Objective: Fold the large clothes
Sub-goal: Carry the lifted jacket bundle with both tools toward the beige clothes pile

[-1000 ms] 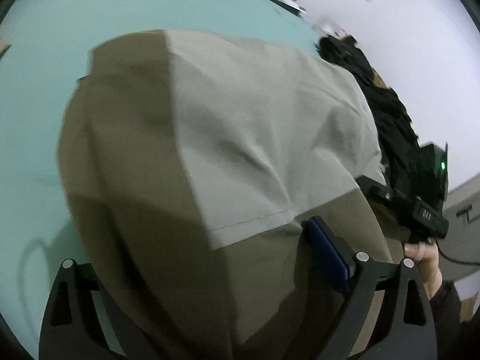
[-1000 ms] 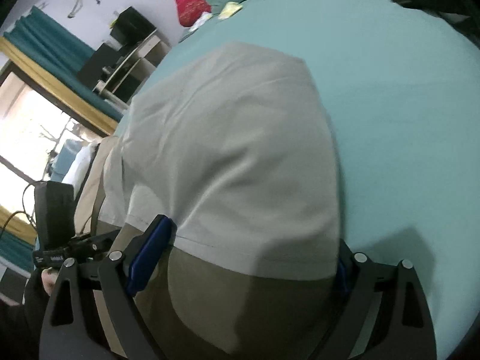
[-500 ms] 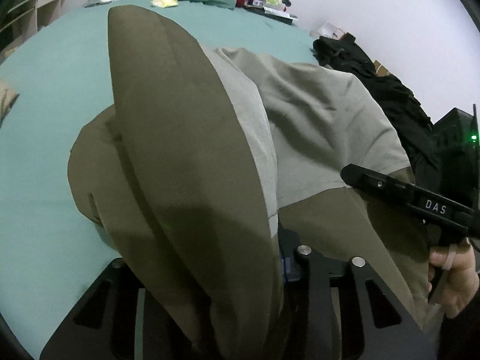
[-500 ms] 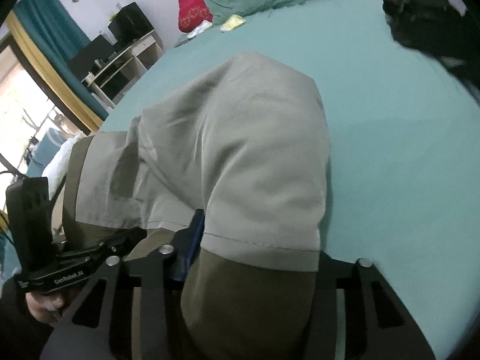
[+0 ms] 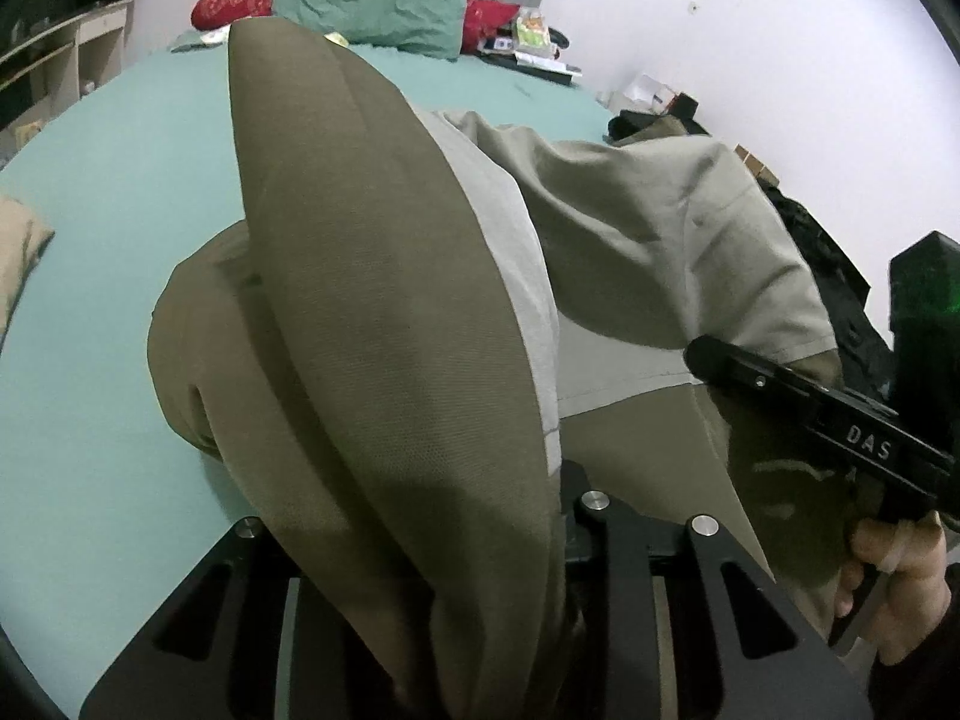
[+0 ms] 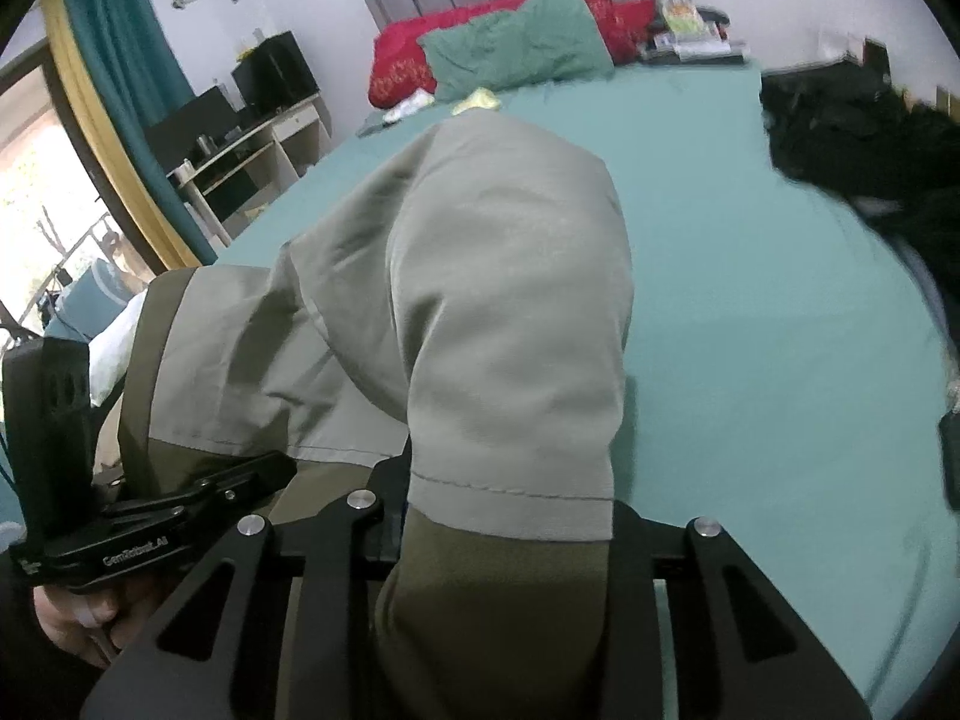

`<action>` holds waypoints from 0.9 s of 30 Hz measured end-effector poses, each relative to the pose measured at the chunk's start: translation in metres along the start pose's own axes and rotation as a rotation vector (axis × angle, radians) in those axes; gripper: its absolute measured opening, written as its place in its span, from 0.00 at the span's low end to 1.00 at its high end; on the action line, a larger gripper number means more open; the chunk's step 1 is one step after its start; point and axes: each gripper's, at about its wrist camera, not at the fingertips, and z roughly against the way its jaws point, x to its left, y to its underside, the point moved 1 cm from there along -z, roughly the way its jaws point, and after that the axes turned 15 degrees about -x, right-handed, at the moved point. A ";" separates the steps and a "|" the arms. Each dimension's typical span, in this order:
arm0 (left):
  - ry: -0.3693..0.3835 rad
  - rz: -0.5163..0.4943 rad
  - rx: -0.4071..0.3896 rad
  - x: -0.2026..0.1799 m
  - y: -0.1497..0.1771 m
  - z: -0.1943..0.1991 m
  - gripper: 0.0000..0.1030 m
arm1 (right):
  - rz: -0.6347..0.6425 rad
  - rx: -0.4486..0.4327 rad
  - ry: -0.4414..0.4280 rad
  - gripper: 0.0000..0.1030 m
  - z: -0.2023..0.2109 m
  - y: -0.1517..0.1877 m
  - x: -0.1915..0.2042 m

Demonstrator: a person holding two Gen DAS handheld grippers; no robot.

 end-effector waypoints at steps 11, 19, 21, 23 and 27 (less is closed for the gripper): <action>-0.027 0.023 -0.126 0.022 -0.032 0.038 0.30 | 0.094 -0.160 -0.011 0.28 0.017 -0.032 0.045; -0.099 0.029 -0.242 0.063 -0.065 0.085 0.29 | 0.075 -0.267 -0.096 0.28 0.006 -0.051 0.095; -0.119 0.044 -0.261 0.077 -0.069 0.099 0.26 | 0.072 -0.272 -0.119 0.28 0.002 -0.052 0.108; -0.142 0.060 -0.275 0.092 -0.070 0.115 0.26 | 0.061 -0.273 -0.149 0.28 -0.003 -0.053 0.123; -0.195 0.084 -0.314 0.118 -0.076 0.142 0.24 | 0.035 -0.277 -0.211 0.28 -0.013 -0.052 0.153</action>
